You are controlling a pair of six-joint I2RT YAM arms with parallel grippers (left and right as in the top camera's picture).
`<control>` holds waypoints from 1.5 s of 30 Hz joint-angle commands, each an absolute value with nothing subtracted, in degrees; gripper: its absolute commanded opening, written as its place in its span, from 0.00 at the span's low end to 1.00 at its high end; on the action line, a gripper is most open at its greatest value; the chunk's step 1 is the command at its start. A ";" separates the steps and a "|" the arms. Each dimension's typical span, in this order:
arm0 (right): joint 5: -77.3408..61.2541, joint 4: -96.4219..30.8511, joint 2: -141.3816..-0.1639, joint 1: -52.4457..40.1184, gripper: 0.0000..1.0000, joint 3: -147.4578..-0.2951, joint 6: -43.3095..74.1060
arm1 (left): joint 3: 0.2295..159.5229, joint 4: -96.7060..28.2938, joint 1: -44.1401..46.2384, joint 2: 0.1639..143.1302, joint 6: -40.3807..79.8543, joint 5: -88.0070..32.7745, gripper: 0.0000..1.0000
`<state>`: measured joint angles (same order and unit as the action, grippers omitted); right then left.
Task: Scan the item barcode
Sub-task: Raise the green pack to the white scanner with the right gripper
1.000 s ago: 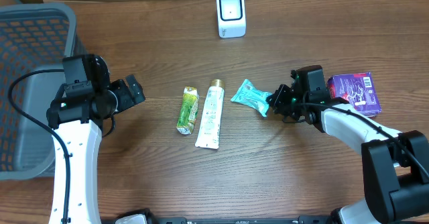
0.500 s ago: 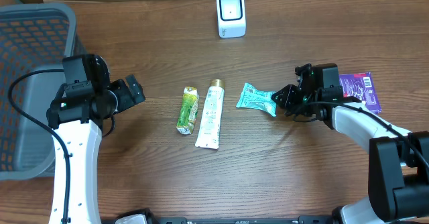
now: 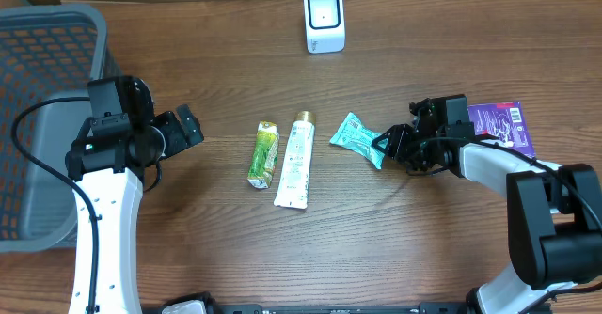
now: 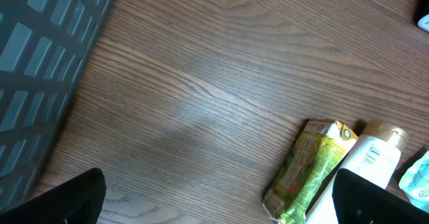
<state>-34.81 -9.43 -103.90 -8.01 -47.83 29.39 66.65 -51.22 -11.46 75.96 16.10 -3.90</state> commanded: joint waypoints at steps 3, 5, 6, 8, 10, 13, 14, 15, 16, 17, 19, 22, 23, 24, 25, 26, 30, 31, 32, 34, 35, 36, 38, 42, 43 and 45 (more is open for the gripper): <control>-34.22 -9.30 -107.13 -8.19 0.38 -48.34 39.92 | 66.48 -51.16 -11.51 75.37 15.00 -4.05 0.99; -32.80 -8.80 -108.31 -8.19 0.38 -48.34 44.31 | 66.48 -51.16 -11.51 75.37 15.00 -4.05 1.00; -32.97 -7.88 -108.88 -8.21 0.36 -48.34 45.28 | 66.48 -51.16 -11.51 75.37 15.00 -4.05 1.00; -33.30 -5.54 -110.45 -8.34 0.32 -48.34 47.20 | 66.48 -51.16 -11.51 75.37 14.98 -4.05 0.99; -33.34 -2.87 -111.83 -8.58 0.26 -48.34 47.64 | 66.48 -51.16 -11.51 75.37 15.00 -4.05 1.00; -33.34 -0.38 -112.09 -8.71 0.07 -48.34 45.39 | 66.48 -51.16 -11.51 75.37 15.00 -4.05 1.00; -33.54 -0.19 -111.96 -8.71 0.04 -48.40 44.86 | 66.48 -51.16 -11.51 75.37 15.00 -4.05 1.00; -34.02 -0.03 -111.87 -8.71 0.04 -48.45 44.69 | 66.48 -51.16 -11.51 75.37 15.00 -4.05 1.00; -34.74 0.01 -111.63 -8.62 0.04 -48.47 44.03 | 66.48 -51.16 -11.51 75.37 15.00 -4.05 1.00; -35.68 -0.01 -111.20 -8.45 0.04 -48.51 42.59 | 66.48 -51.16 -11.51 75.37 15.00 -4.05 1.00; -37.30 -0.21 -109.89 -8.05 0.04 -48.51 40.34 | 66.48 -51.16 -11.51 75.37 15.00 -4.05 0.99; -40.80 -4.71 -103.66 -6.59 0.04 -49.87 33.54 | 66.48 -51.16 -11.51 75.37 15.00 -4.05 1.00; -41.76 -7.14 -101.65 -6.33 0.04 -50.83 30.76 | 66.48 -51.16 -11.51 75.37 15.00 -4.05 1.00; -42.17 -10.59 -99.29 -6.31 0.04 -52.12 27.31 | 66.48 -51.16 -11.51 75.37 15.00 -4.05 1.00; -42.11 -14.26 -97.21 -6.31 0.04 -53.47 24.10 | 66.48 -51.16 -11.51 75.37 15.00 -4.05 1.00; -42.09 -17.47 -95.55 -6.31 0.04 -54.68 21.47 | 66.48 -51.16 -11.51 75.37 15.00 -4.05 0.99; -42.13 -24.99 -88.79 -6.31 0.04 -58.41 19.05 | 66.48 -51.16 -11.51 75.37 15.00 -4.05 0.99; -42.13 -25.32 -86.87 -6.31 0.04 -58.48 19.27 | 66.48 -51.16 -11.51 75.37 14.98 -4.05 1.00; -42.11 -25.76 -85.52 -6.31 0.04 -58.48 19.27 | 66.48 -51.16 -11.51 75.37 15.00 -4.05 1.00; -42.09 -27.07 -82.50 -6.31 0.04 -58.48 19.25 | 66.48 -51.13 -11.51 75.37 15.00 -4.05 1.00; -42.09 -27.46 -81.69 -6.31 0.04 -58.48 19.22 | 66.48 -51.16 -11.51 75.37 15.00 -4.08 1.00; -42.09 -28.42 -79.57 -6.31 0.04 -58.48 19.20 | 66.48 -51.16 -11.51 75.37 15.00 -4.05 1.00; -41.91 -29.58 -77.47 -6.31 0.04 -58.48 18.98 | 66.48 -51.16 -11.51 75.37 15.00 -4.05 0.99; -40.05 -33.10 -72.88 -6.31 0.04 -58.50 17.45 | 66.48 -51.16 -11.51 75.37 15.00 -4.05 1.00; -39.51 -33.95 -71.72 -6.31 0.04 -58.52 17.08 | 66.48 -51.16 -11.51 75.37 15.00 -4.05 1.00; -39.53 -34.70 -70.13 -6.31 0.04 -58.59 16.08 | 66.48 -51.16 -11.51 75.37 14.98 -4.05 1.00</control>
<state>-39.92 -34.20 -73.84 -6.37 -57.34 18.61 66.65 -51.22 -11.46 75.96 16.10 -3.90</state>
